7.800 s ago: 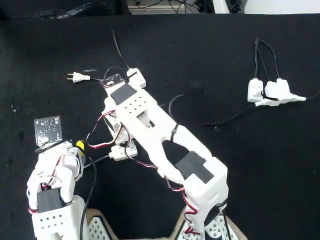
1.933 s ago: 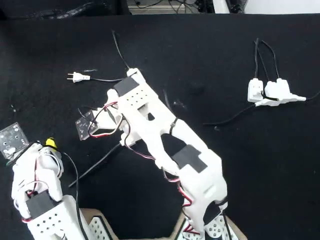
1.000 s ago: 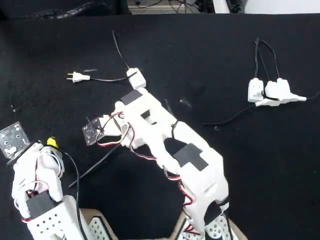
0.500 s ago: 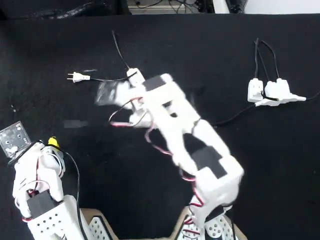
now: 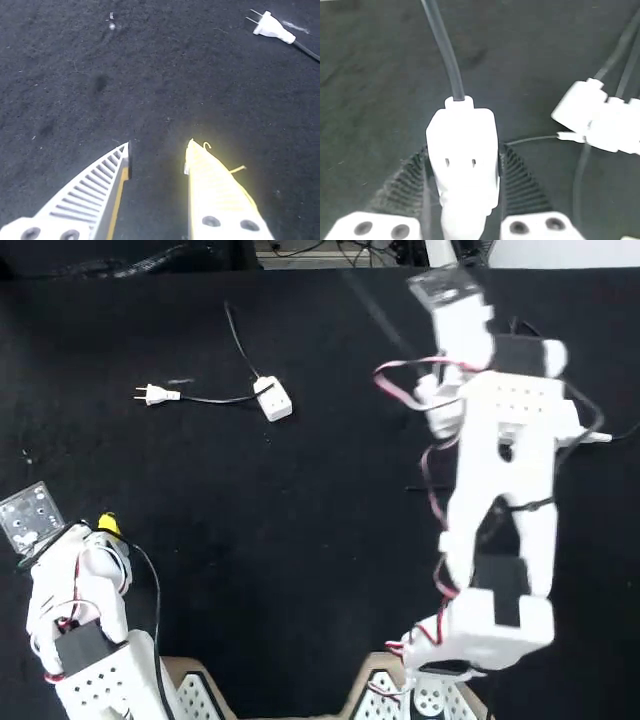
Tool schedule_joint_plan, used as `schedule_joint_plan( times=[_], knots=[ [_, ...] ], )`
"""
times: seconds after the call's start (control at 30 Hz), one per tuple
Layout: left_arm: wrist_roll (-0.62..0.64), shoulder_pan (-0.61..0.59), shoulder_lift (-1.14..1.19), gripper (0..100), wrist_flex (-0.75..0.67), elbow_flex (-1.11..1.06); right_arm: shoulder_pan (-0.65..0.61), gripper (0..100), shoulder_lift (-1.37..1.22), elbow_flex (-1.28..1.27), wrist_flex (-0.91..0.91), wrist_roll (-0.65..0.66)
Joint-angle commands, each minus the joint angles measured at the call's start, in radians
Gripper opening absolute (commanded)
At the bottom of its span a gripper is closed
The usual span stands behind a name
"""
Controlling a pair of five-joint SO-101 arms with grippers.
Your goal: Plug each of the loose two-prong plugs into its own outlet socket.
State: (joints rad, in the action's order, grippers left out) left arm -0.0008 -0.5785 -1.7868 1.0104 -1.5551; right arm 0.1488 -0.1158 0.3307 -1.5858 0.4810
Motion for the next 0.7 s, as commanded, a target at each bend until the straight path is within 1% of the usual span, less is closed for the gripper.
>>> schedule_joint_plan(
  times=[0.0,0.07,0.2,0.33,0.5,0.67],
  knots=[
    [0.008,0.010,-0.005,19,-0.014,0.051,0.092,1.1,-0.084,0.168,-0.015,-0.012],
    [0.008,0.008,-0.005,19,-0.014,0.051,0.110,1.1,-0.165,0.231,-0.018,-0.023],
    [0.008,0.008,-0.005,19,-0.014,0.051,0.109,1.1,-0.317,0.331,-0.018,-0.155],
    [0.008,0.008,-0.005,19,-0.014,0.051,0.072,1.1,-0.435,0.446,-0.018,-0.279],
    [0.006,0.007,-0.005,19,-0.014,0.053,0.009,1.1,-0.532,0.590,-0.015,-0.394],
    [0.006,0.005,-0.005,19,-0.012,0.053,0.014,1.1,-0.651,0.711,-0.011,-0.514]
  ],
)
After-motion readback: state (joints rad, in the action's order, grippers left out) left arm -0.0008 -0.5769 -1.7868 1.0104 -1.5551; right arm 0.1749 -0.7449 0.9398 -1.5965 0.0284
